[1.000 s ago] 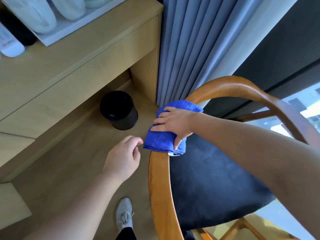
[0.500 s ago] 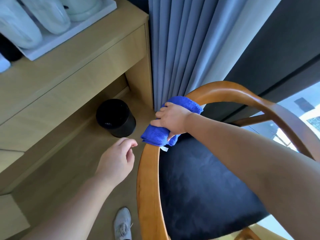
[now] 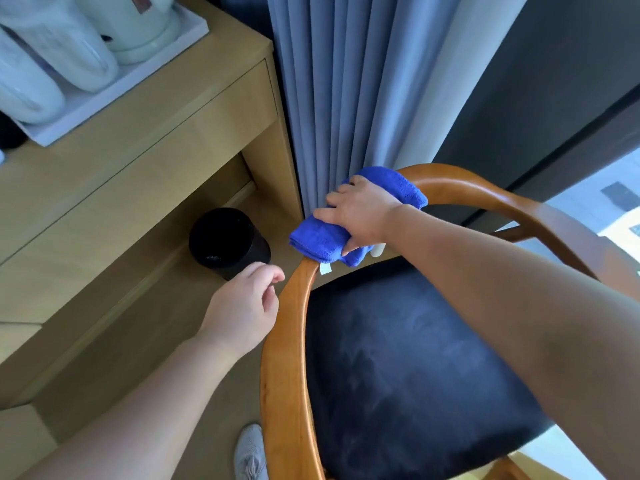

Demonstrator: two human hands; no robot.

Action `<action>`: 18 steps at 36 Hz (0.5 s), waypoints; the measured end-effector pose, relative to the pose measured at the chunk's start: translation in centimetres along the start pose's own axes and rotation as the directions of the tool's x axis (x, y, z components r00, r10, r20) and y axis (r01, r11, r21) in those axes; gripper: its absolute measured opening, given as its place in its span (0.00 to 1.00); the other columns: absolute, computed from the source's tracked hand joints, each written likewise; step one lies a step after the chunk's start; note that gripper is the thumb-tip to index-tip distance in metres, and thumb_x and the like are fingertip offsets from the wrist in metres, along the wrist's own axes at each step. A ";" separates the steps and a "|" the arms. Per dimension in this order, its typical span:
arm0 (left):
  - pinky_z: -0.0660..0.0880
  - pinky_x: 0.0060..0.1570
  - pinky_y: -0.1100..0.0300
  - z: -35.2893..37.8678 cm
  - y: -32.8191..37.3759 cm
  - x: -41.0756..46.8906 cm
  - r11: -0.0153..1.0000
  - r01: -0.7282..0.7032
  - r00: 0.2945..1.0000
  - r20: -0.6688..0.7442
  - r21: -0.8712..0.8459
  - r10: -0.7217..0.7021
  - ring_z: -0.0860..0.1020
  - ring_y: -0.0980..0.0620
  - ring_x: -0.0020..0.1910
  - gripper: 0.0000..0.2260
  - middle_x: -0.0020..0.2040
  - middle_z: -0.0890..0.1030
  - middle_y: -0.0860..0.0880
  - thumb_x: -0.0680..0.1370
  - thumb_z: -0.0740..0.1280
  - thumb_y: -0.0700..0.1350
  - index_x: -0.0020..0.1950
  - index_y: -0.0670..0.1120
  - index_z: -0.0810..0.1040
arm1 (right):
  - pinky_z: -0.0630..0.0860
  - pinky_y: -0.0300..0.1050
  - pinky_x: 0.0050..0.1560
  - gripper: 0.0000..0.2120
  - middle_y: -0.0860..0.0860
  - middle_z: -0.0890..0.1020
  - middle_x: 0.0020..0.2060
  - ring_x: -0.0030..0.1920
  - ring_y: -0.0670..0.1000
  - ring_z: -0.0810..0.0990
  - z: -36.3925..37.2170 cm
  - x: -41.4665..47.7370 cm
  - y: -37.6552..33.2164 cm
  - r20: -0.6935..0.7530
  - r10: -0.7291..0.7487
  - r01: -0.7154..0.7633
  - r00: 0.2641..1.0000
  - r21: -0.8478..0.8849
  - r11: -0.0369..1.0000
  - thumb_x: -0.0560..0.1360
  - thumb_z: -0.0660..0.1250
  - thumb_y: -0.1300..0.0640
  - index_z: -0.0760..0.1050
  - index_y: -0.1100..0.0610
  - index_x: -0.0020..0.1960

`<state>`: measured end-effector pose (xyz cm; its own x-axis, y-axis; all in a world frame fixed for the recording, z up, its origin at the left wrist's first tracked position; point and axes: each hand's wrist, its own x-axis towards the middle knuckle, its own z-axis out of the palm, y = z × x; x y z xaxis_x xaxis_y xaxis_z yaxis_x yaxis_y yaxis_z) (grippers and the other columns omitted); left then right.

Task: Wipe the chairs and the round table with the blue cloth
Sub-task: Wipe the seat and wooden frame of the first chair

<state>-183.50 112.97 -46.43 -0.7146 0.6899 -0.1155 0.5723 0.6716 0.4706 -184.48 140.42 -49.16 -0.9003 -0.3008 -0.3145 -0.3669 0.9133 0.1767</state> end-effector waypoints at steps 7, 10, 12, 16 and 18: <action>0.73 0.45 0.69 0.1 1.0 1.0 1.000 -0.007 1.000 0.022 0.001 0.007 0.77 0.58 0.47 0.10 0.55 0.78 0.52 0.77 0.65 0.41 0.57 0.47 0.77 | 0.68 0.53 0.57 0.39 0.50 0.76 0.53 0.54 0.55 0.75 -0.1 -1.5 2.5 -0.032 0.073 -0.072 0.997 0.038 0.997 0.65 0.68 0.30 0.63 0.46 0.69; 0.72 0.45 0.70 0.1 1.6 1.6 1.000 -0.020 0.999 0.029 0.003 0.020 0.75 0.59 0.46 0.10 0.55 0.78 0.53 0.77 0.64 0.41 0.58 0.48 0.77 | 0.69 0.53 0.56 0.38 0.49 0.76 0.52 0.52 0.55 0.75 0.0 -2.2 3.7 -0.045 0.126 -0.123 0.991 0.065 0.990 0.64 0.68 0.30 0.64 0.46 0.69; 0.71 0.45 0.71 0.2 2.0 2.0 0.999 -0.032 0.999 0.034 0.006 0.032 0.74 0.60 0.46 0.09 0.55 0.78 0.53 0.78 0.64 0.42 0.58 0.48 0.77 | 0.69 0.52 0.54 0.38 0.49 0.77 0.52 0.51 0.55 0.75 0.2 -2.8 4.4 -0.062 0.165 -0.160 0.984 0.089 0.983 0.63 0.68 0.30 0.64 0.45 0.68; 0.72 0.45 0.69 0.5 2.7 2.7 0.999 -0.046 0.998 0.053 0.007 0.045 0.76 0.58 0.47 0.10 0.56 0.78 0.54 0.78 0.64 0.44 0.58 0.50 0.77 | 0.69 0.53 0.53 0.40 0.50 0.77 0.53 0.52 0.55 0.75 0.7 -3.7 5.8 -0.082 0.230 -0.216 0.970 0.149 0.965 0.62 0.69 0.30 0.64 0.46 0.69; 0.72 0.45 0.71 0.8 3.0 3.0 0.998 -0.058 0.997 0.060 0.011 0.057 0.76 0.59 0.47 0.09 0.56 0.78 0.54 0.78 0.64 0.44 0.58 0.50 0.77 | 0.69 0.53 0.55 0.42 0.50 0.77 0.54 0.54 0.56 0.75 1.1 -4.2 6.4 -0.089 0.269 -0.249 0.959 0.188 0.950 0.61 0.69 0.30 0.63 0.46 0.70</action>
<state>-183.67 117.27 -46.09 -0.6552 0.7422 -0.1409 0.6169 0.6333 0.4672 -182.76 147.82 -47.77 -0.9830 -0.0673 -0.1711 -0.0803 0.9943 0.0705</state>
